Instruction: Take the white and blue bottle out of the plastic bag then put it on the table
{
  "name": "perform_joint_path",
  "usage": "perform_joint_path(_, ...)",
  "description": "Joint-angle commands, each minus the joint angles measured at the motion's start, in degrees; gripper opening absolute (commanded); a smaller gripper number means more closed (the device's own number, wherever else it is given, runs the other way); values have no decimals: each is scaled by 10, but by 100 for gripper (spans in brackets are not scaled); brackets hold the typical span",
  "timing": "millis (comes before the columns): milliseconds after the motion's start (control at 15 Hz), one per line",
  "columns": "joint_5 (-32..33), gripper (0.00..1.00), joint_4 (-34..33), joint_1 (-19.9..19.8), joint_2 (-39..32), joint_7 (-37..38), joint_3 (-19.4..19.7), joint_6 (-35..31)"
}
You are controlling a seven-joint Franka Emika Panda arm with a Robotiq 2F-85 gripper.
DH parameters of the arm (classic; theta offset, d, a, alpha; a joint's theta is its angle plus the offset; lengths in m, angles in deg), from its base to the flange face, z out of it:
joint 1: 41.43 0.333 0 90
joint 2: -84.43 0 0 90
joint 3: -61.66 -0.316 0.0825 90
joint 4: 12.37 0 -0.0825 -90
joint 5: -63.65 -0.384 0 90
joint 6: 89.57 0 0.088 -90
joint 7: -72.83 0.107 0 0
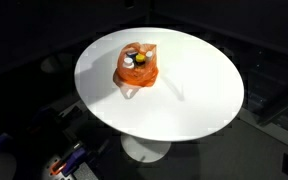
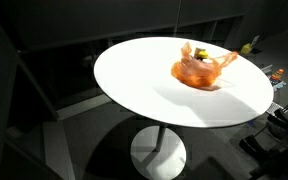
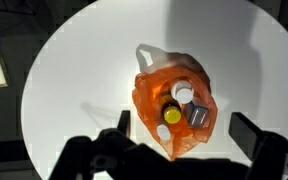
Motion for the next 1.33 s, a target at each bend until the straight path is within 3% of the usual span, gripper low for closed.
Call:
perform_joint_path(0,-11,100,-52,-4,-56,-44,11,-1)
perform_joint_path(667,-2,100,-58,-5,-72,-42,8,-7)
perform_joint_path(800,1,100,-65,-9,-85,-9,9,-23)
perform_joint_path(1267,-18,100,-80,-9,-159,-23,8,-99)
